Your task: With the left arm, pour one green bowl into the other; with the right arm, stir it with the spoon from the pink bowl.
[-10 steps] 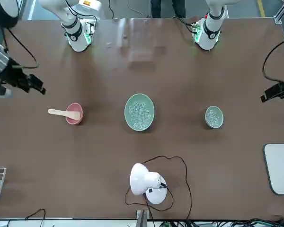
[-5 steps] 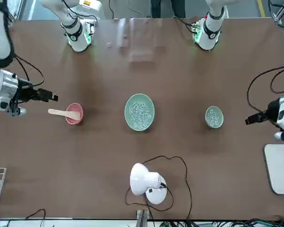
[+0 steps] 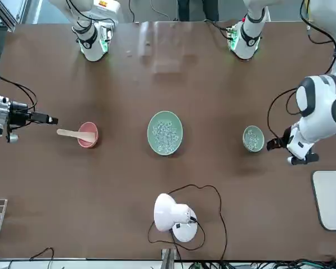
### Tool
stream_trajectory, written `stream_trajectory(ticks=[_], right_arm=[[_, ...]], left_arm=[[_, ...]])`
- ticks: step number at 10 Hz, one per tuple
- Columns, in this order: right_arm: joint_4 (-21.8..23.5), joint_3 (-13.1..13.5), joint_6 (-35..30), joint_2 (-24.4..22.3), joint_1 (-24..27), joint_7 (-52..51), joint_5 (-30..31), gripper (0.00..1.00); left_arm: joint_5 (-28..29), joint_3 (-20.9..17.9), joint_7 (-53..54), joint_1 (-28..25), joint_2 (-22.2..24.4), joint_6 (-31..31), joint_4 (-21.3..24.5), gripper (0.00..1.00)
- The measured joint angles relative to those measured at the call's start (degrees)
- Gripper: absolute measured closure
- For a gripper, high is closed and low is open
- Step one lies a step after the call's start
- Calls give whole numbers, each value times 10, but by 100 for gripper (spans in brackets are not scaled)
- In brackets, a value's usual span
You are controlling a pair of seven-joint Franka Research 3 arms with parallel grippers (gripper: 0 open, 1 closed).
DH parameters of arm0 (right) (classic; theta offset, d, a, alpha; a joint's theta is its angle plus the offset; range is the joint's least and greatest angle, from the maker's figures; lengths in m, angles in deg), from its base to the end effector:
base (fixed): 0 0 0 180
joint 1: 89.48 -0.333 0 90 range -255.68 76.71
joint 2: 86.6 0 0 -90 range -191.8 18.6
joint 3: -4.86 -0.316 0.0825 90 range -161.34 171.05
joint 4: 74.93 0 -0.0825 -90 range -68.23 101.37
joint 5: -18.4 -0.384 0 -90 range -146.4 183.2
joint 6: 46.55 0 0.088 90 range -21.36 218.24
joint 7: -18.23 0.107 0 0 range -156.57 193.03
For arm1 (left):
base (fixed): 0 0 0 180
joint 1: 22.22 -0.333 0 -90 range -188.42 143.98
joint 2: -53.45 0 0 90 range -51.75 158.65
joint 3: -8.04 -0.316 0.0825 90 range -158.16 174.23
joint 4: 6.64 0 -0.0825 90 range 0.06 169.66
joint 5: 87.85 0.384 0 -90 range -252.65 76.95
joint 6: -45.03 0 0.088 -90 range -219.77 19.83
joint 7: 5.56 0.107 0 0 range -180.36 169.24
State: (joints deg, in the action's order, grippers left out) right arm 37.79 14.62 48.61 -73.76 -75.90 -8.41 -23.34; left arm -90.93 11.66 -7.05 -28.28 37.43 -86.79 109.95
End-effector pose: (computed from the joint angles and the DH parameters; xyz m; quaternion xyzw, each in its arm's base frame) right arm 0.5294 -0.1537 0.3493 -0.9117 0.0999 0.0855 0.3892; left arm 0.5910 0.0250 0.3069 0.9981 0.0535 -0.0065 0.0287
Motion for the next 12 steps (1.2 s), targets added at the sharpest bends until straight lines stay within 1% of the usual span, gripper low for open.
stream_trajectory(ticks=[1,2,3,5,7,9,12], right_arm=[[13,0,0,13,21,-53,-16,0],[23,1,3,23,38,-89,-23,0],[26,1,12,28,45,-101,-24,0],[26,-2,38,29,45,-108,-24,0],[27,-3,58,31,45,-146,-23,2],[30,-2,80,43,45,-198,-18,1],[33,-1,100,69,50,-218,-18,1]], left_arm=[[0,0,7,-2,0,-55,40,11],[0,0,11,-2,-1,-92,73,12],[0,0,16,-2,-1,-105,90,13],[1,0,50,-3,-1,-107,103,22],[1,0,81,-22,-1,-107,111,27],[1,4,92,-29,-7,-107,118,30],[-12,15,93,-29,-18,-110,118,31]])
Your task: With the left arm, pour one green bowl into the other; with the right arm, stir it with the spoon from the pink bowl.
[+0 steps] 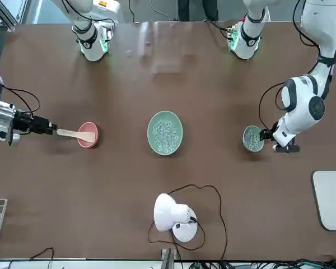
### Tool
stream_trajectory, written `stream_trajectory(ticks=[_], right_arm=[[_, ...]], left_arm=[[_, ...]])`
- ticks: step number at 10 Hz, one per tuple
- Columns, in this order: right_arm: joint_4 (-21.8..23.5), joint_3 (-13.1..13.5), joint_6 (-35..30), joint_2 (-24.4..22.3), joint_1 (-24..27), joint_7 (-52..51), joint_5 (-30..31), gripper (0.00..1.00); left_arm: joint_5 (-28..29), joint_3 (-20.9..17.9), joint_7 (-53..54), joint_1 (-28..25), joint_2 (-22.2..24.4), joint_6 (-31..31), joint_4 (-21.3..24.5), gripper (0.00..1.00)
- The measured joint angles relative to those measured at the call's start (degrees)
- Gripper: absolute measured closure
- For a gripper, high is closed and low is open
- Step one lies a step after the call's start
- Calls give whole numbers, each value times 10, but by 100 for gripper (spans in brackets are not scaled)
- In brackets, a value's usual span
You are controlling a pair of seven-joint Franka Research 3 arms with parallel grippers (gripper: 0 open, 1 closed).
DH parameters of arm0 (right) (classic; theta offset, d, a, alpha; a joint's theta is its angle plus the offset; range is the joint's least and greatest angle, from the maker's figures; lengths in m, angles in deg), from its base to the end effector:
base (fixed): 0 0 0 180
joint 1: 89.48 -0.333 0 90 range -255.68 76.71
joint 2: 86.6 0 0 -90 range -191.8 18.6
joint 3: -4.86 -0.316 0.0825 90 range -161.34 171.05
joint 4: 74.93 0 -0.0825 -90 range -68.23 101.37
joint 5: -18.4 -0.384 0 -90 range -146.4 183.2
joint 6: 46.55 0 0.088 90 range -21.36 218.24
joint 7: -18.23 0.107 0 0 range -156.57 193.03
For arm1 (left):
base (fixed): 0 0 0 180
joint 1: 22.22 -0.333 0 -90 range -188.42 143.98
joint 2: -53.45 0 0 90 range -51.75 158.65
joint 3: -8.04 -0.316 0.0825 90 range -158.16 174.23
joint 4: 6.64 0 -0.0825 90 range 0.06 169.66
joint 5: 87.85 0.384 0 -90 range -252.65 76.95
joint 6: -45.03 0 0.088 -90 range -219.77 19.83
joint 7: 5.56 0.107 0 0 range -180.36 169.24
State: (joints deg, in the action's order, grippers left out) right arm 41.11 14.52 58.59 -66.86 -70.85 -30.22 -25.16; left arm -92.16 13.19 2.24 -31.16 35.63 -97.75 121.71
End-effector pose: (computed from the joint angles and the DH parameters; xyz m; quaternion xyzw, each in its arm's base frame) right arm 0.5096 -0.2098 0.2629 -0.9251 0.0283 0.0054 0.3787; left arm 0.5380 0.0354 0.2242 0.9989 -0.0026 -0.0256 0.0384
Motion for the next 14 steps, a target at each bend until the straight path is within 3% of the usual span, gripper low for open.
stream_trajectory(ticks=[6,7,9,10,14], right_arm=[[2,1,-9,48,31,-26,0,5],[2,-1,-9,54,31,-34,0,7],[2,-3,-9,64,31,-51,0,12],[2,-3,-9,66,31,-54,0,17],[-4,-3,-48,67,32,-70,-23,29]], left_arm=[[-5,9,13,-1,-18,-15,-1,52],[-9,9,13,-1,-18,-15,-2,68],[-57,9,22,-2,-18,-15,-5,83],[-74,9,26,-2,-18,-15,-6,96],[-81,10,42,-2,-15,-16,-10,96]])
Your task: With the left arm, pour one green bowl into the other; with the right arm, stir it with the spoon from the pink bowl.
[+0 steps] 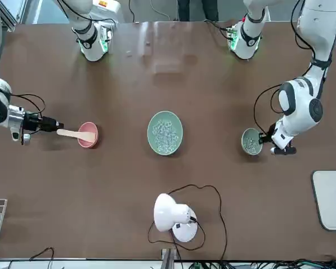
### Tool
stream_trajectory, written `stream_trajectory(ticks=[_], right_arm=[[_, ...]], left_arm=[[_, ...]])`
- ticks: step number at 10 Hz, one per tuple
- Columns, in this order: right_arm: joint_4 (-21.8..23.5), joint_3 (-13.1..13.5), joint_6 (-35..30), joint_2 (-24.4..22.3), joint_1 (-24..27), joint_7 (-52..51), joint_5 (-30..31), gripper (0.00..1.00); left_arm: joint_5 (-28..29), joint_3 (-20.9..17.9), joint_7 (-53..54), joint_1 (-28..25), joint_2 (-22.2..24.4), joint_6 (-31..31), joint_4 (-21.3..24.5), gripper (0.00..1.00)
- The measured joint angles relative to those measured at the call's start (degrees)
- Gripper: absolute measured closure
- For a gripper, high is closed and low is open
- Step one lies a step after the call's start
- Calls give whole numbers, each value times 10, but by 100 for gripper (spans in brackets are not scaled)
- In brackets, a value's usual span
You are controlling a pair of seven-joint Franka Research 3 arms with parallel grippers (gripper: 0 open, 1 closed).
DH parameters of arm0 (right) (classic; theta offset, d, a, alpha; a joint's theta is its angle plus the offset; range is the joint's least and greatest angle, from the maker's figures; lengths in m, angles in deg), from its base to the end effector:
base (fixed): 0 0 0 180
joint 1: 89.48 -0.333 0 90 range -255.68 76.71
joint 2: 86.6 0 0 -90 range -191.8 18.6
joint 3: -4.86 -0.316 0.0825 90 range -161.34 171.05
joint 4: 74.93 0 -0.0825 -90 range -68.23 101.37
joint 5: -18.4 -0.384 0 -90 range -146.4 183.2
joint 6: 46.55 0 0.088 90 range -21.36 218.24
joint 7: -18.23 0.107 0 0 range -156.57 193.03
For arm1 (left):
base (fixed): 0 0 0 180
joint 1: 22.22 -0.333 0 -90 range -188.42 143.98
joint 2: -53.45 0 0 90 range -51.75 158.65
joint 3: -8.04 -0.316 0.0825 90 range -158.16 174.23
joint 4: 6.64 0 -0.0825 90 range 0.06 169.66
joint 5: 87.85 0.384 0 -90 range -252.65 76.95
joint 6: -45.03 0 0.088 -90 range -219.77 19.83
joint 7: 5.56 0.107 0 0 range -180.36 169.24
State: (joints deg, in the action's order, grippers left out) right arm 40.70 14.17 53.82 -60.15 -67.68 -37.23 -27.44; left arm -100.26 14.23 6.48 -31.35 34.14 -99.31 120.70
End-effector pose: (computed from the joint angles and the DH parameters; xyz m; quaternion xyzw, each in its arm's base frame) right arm 0.4879 -0.2198 0.2037 -0.8984 0.0162 0.0280 0.4380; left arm 0.5452 0.0292 0.2189 0.9966 0.0126 -0.0100 0.0811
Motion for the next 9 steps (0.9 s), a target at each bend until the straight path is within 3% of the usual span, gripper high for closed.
stream_trajectory(ticks=[4,7,9], right_arm=[[-4,0,-24,14,4,-46,-26,39],[-18,0,-25,32,9,-59,-28,41],[-21,0,-27,38,10,-81,-28,52]], left_arm=[[-1,18,-27,1,83,27,-20,96],[14,60,-133,3,106,162,-109,96],[70,98,-222,6,103,233,-169,96]])
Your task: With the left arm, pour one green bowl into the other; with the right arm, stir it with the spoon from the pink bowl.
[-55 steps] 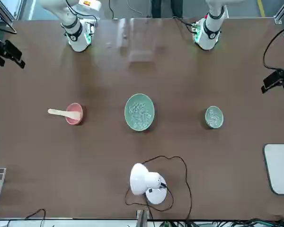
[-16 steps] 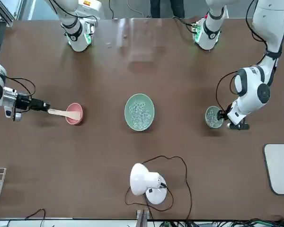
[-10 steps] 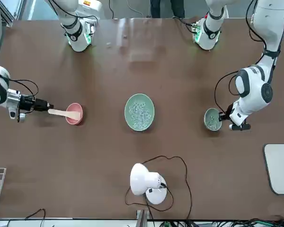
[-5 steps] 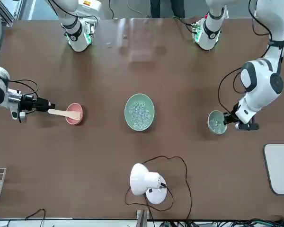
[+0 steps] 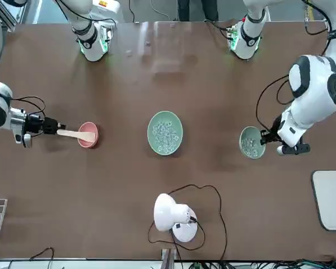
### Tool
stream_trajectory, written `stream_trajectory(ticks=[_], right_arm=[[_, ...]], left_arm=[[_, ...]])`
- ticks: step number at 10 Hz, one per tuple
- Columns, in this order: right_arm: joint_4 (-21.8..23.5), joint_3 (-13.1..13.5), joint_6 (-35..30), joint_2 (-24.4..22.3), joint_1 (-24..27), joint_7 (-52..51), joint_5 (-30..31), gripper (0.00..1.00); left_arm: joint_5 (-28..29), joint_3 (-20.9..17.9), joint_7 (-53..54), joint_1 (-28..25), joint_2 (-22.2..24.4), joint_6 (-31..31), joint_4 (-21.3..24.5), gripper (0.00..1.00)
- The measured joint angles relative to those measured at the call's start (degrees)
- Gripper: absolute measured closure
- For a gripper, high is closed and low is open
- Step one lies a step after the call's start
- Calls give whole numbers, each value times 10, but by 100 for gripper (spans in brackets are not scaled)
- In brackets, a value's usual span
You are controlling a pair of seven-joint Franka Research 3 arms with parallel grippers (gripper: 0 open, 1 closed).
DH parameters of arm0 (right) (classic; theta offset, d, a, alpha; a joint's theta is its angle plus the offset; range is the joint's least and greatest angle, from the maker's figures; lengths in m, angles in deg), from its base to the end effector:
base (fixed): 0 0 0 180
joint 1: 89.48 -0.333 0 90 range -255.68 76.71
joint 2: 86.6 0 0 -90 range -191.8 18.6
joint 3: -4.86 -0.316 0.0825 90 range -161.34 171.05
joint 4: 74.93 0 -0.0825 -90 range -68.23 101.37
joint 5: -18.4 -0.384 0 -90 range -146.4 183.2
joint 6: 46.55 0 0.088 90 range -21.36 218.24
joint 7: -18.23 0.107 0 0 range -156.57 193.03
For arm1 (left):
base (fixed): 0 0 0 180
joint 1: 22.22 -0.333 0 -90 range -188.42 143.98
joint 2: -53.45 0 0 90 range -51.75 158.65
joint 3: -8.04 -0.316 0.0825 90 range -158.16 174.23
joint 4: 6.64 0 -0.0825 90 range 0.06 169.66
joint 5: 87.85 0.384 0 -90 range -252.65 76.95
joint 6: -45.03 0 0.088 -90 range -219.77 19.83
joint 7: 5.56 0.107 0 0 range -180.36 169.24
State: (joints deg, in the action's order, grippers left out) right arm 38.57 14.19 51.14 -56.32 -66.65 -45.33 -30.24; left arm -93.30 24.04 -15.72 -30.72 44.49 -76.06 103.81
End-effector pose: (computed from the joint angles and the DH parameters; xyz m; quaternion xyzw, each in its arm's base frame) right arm 0.4888 -0.2243 0.1823 -0.8819 -0.0252 -0.0003 0.4708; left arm 0.5915 -0.0768 0.4151 0.9967 0.0490 0.0074 0.0644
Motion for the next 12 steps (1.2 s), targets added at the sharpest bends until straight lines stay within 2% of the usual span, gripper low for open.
stream_trajectory(ticks=[2,4,7,9,12], right_arm=[[0,0,-5,7,8,-21,0,56],[-1,0,-15,14,17,-36,0,67],[-3,0,-27,16,20,-41,-2,65],[-4,0,-31,16,21,-41,-7,63],[-5,0,-45,16,22,-42,-33,64]], left_arm=[[52,16,-100,26,-12,65,-58,96],[109,18,-246,92,-29,100,-101,96],[164,19,-441,189,-66,143,-165,96],[201,18,-514,242,-98,195,-211,96],[281,15,-642,331,-156,229,-269,96]])
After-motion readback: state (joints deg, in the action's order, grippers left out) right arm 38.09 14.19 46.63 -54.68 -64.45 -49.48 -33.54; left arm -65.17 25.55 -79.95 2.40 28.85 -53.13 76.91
